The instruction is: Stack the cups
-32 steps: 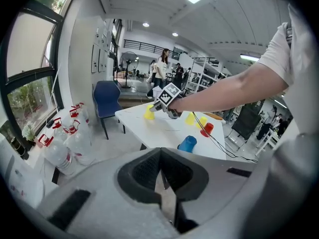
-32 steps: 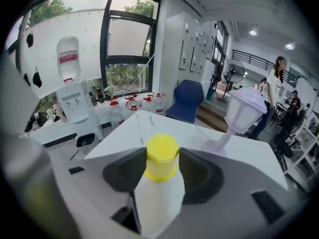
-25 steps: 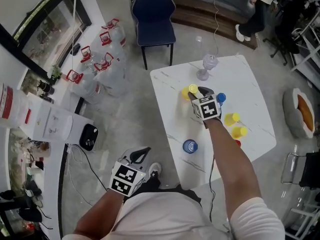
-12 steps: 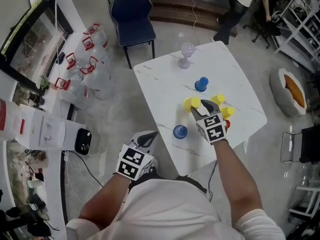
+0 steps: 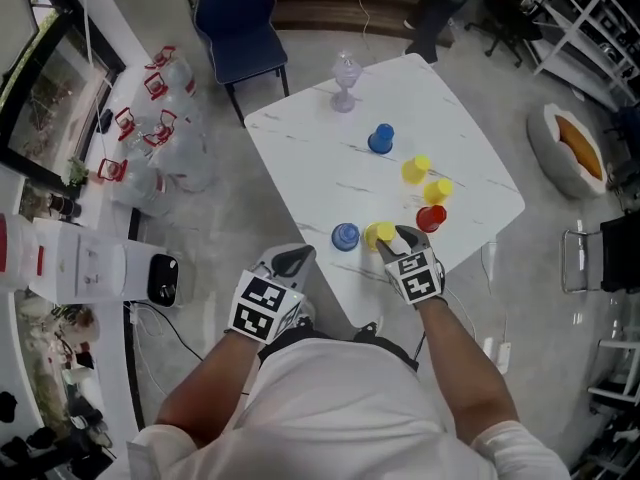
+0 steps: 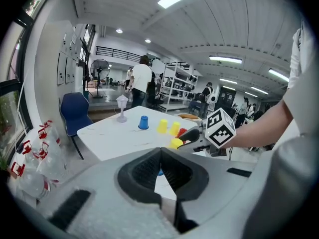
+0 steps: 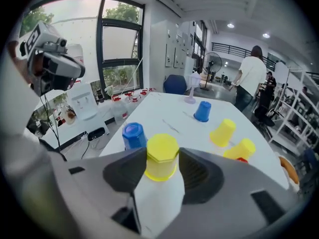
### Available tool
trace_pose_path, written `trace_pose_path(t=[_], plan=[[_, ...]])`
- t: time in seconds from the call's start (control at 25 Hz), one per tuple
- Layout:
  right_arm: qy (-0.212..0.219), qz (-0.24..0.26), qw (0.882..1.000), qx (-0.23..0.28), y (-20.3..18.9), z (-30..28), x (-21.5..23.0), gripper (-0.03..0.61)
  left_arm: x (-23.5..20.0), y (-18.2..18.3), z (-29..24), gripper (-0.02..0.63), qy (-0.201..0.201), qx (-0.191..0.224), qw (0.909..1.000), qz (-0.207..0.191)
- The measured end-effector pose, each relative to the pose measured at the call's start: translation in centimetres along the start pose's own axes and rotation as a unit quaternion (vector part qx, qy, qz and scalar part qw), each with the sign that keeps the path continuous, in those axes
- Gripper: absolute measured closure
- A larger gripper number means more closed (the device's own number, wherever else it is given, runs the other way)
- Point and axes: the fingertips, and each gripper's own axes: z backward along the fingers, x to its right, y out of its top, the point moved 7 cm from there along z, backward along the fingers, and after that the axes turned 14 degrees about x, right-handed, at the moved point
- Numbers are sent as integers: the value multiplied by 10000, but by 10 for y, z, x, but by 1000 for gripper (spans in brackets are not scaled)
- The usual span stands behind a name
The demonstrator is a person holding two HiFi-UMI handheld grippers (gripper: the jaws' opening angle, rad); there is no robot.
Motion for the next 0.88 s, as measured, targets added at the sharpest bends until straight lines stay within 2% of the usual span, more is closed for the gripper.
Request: trace_pose_path(t=[0.2, 0.4, 0.64, 0.88], plan=[[-10, 71, 10000, -14, -14, -5, -8, 370, 7, -4, 4, 604, -50, -131, 9999, -75], [-24, -108, 9999, -18, -18, -5, -12, 368, 12, -6, 7, 604, -49, -171, 9998, -74], [-21, 89, 9999, -69, -20, -9, -16, 367, 14, -8, 7, 604, -62, -215, 9997, -87], [-33, 9, 10000, -88, -24, -8, -16, 330, 14, -12, 5, 604, -74, -241, 9996, -84]])
